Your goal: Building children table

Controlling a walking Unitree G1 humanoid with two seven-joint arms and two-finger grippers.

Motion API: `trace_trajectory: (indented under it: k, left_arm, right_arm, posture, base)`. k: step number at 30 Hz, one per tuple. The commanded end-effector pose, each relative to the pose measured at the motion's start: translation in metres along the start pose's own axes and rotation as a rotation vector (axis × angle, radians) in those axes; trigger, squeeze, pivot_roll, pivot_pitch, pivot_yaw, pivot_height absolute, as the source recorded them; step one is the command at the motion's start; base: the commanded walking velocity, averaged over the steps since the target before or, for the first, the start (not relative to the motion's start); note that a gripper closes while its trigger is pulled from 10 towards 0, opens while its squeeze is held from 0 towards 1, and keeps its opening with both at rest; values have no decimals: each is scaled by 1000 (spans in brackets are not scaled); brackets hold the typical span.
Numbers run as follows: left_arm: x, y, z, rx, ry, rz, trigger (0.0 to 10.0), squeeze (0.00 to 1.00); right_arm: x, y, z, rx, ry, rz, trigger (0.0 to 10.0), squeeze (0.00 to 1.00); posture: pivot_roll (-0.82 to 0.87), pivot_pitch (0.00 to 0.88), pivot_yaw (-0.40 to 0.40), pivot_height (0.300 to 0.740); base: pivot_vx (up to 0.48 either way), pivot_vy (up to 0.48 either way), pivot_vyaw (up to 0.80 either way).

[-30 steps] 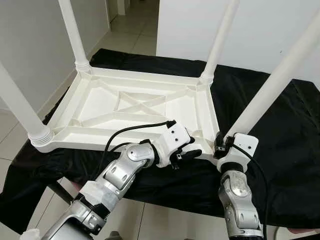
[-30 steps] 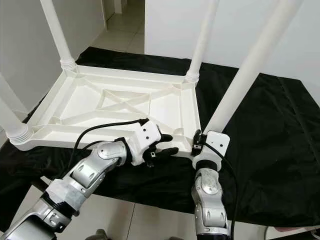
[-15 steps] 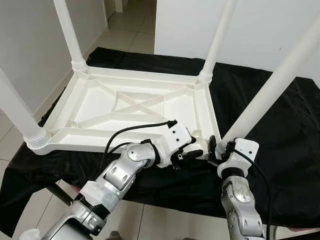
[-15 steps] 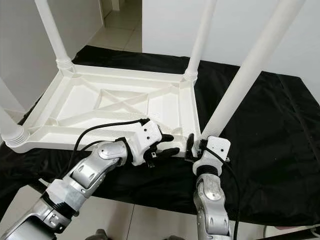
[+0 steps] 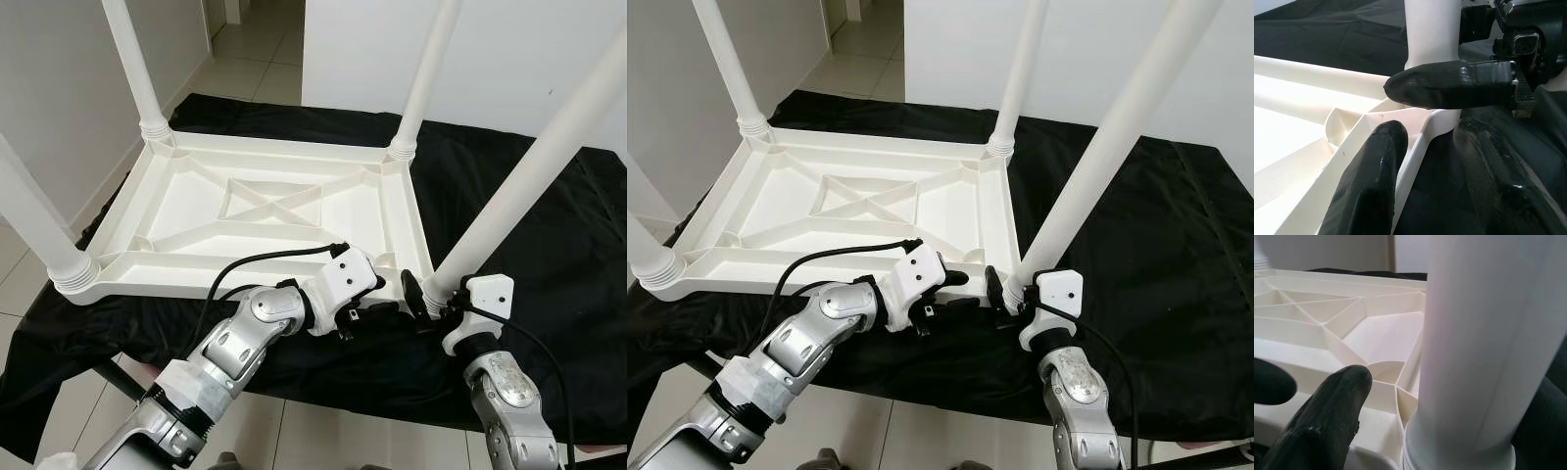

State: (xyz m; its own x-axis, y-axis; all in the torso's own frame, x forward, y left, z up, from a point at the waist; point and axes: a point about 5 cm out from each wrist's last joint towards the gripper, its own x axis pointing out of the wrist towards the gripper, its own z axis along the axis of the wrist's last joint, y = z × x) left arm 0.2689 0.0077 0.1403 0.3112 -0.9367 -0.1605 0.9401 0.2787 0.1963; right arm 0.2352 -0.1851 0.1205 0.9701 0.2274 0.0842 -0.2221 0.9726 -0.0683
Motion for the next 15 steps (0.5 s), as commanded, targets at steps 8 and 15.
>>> trace_trajectory:
  k: [8, 15]
  left_arm:
    - [1, -2, 1, 10, 10, -94, 10000, 0]
    - [2, 1, 3, 10, 7, -89, 10000, 0]
  right_arm:
    - [8, -19, -7, -55, 44, 161, 9922, 0]
    - [17, -28, -12, -76, 65, 187, 5255, 0]
  posture:
    - [10, 0, -7, 740]
    - [16, 0, -1, 740]
  base:
    - [0, 0, 0]
    - [0, 0, 0]
